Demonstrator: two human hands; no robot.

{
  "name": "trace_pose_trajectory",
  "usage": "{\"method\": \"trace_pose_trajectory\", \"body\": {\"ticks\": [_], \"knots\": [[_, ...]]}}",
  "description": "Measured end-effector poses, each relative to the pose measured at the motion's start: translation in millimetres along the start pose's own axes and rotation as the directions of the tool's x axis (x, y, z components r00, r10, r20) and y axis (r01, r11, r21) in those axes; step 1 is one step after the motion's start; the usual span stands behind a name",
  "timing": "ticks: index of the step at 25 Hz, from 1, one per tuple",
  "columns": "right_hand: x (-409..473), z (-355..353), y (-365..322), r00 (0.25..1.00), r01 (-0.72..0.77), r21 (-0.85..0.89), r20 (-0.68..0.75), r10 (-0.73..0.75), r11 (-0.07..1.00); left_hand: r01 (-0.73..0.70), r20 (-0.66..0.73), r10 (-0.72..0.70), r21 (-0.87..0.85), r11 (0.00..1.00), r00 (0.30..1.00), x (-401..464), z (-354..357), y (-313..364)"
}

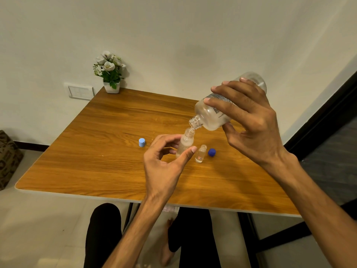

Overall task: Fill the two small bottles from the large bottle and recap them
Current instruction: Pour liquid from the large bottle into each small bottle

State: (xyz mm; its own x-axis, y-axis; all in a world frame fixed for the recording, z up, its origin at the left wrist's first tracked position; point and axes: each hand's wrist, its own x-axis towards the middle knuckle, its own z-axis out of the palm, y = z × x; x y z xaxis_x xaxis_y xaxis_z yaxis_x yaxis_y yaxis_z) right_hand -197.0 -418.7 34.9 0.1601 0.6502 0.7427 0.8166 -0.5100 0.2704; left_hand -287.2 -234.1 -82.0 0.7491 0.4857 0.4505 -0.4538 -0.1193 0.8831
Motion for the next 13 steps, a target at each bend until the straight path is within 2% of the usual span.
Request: {"method": "trace_pose_trajectory", "body": {"ticks": [13], "knots": [[1.4, 1.5, -0.4, 1.0, 0.016, -0.009, 0.003, -0.016, 1.0, 0.004, -0.009, -0.004, -0.015, 1.0, 1.0, 0.6, -0.4, -1.3]]}}
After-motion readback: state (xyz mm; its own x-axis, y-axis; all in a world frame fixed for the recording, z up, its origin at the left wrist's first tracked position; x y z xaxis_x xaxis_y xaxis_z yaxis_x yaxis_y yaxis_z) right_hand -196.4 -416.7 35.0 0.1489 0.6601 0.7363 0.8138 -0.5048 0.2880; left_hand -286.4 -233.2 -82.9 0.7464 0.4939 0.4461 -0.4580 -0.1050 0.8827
